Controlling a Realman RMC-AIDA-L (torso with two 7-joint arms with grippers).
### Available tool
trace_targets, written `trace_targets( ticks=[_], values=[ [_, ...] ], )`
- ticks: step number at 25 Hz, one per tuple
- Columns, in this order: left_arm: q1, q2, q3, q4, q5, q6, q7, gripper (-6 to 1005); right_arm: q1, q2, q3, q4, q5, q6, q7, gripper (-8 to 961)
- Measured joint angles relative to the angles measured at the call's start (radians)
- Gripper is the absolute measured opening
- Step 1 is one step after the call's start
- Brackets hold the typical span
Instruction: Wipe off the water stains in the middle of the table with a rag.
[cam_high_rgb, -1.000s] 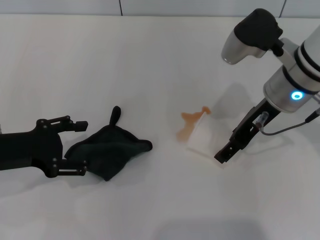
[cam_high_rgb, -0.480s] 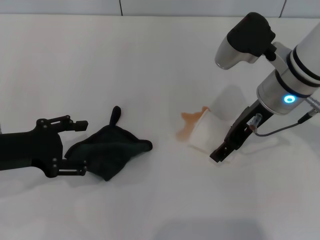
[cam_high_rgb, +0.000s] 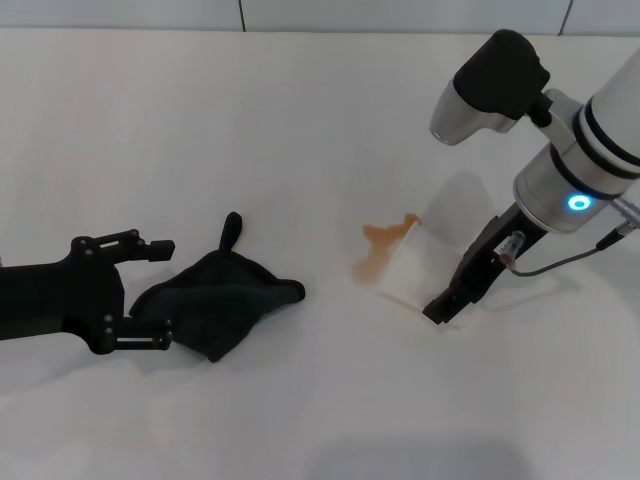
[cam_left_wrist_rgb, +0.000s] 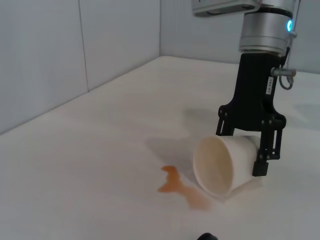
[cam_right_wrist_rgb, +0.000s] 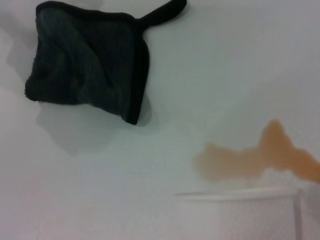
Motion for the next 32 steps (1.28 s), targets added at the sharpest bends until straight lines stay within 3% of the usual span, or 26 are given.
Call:
trace_targets(
  ticks=[7,14,19,24,32],
  values=[
    [0.0,0.0,-0.001,0.0,-0.002,-0.001,0.008,875,-0.026,-0.002,0.009,-0.021,0.028,0.001,-0.008,678],
    [0.01,0.0,-0.001,-0.001,-0.024,-0.001,0.009,874,-0.175,-0.009,0.159,-0.214,0.086,-0.038,-0.096,634],
    [0.02,0.0,0.0,-0.003,-0.052,0.0,0.009,874,-0.321,-0.009,0.315,-0.267,0.261,-0.019,-0.319,631],
    [0.025,0.0,-0.001,-0.017,-0.078,0.0,0.006,875,-0.421,-0.01,0.436,-0.143,0.542,0.012,-0.671,630],
    [0.024,-0.001,0.0,-0.026,-0.092,-0.009,-0.004,875,-0.424,-0.013,0.533,0.234,0.838,0.003,-1.154,625]
  ],
)
